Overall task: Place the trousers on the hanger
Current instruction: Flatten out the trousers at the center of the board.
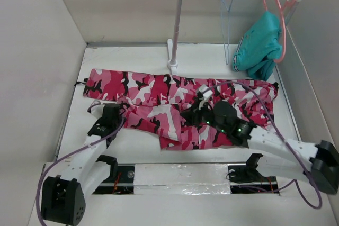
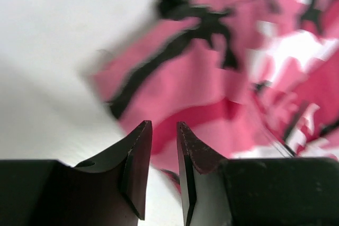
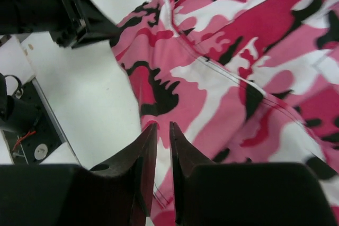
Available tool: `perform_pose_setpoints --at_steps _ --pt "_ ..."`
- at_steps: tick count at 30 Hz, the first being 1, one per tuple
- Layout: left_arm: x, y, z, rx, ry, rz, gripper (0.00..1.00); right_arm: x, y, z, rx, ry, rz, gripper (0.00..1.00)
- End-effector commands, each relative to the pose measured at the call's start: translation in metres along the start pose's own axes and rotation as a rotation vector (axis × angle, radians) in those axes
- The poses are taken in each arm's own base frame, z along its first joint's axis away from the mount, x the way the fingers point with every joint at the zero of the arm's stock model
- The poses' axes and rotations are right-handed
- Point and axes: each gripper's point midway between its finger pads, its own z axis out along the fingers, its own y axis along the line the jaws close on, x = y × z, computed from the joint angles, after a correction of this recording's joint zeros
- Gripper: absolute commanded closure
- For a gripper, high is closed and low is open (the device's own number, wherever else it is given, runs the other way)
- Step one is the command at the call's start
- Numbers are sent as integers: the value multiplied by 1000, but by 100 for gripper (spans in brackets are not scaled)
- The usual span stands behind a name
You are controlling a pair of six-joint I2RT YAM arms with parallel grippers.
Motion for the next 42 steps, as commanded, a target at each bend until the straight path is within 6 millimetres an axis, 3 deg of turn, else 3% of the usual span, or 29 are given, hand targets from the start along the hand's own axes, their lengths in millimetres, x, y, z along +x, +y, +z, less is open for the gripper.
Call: perform_pose_setpoints --at_steps 1,2,3,5,6,9,10,14,21,24,25,27,28,29,32,35,38,39,41,42 --pt "5 9 8 28 61 -108 77 2 -15 -36 86 -22 -38 76" --pt "4 15 9 17 58 -122 76 -9 -14 -51 84 -69 -37 74" --pt "5 27 11 -7 63 -149 76 -3 -17 -59 94 -57 -37 72" --pt "7 30 9 5 60 -160 71 6 -22 -71 107 -71 -27 70" --pt "8 32 8 4 59 -167 70 -1 -19 -80 96 -112 -19 69" --pt "13 40 8 -16 68 -170 62 2 -21 -89 101 -123 -5 68" --pt "15 42 9 -21 73 -167 53 2 -21 -90 100 -123 -5 68" --pt "30 50 13 -48 130 -153 49 6 -23 -88 109 -108 -5 68" --pt "31 42 13 -10 136 -193 59 0 -27 -84 130 -126 5 68" --pt "30 43 20 -39 133 -191 68 -1 -25 -82 119 -130 8 69" --pt "32 48 24 -66 138 -182 77 -2 -27 -82 128 -132 11 69" --pt "30 51 28 -81 122 -164 85 -3 -29 -85 139 -127 11 69" --pt "23 50 30 -86 94 -162 96 -3 -32 -87 157 -128 15 69" --pt "22 49 29 -81 91 -160 100 -2 -35 -88 167 -123 19 69" --pt "-6 25 19 7 8 -146 100 5 -48 -95 238 -112 52 70" --pt "-44 -3 -6 93 -89 -125 100 14 -65 -104 326 -104 110 77" --pt "-81 -31 -41 190 -175 -85 100 28 -88 -115 439 -105 205 96" --pt "-102 -47 -60 237 -224 -78 100 35 -97 -120 490 -90 224 100" --pt "-121 -57 -86 275 -275 -48 100 40 -110 -130 558 -101 290 100" --pt "-140 -69 -107 313 -327 -22 100 47 -118 -138 612 -80 296 100"
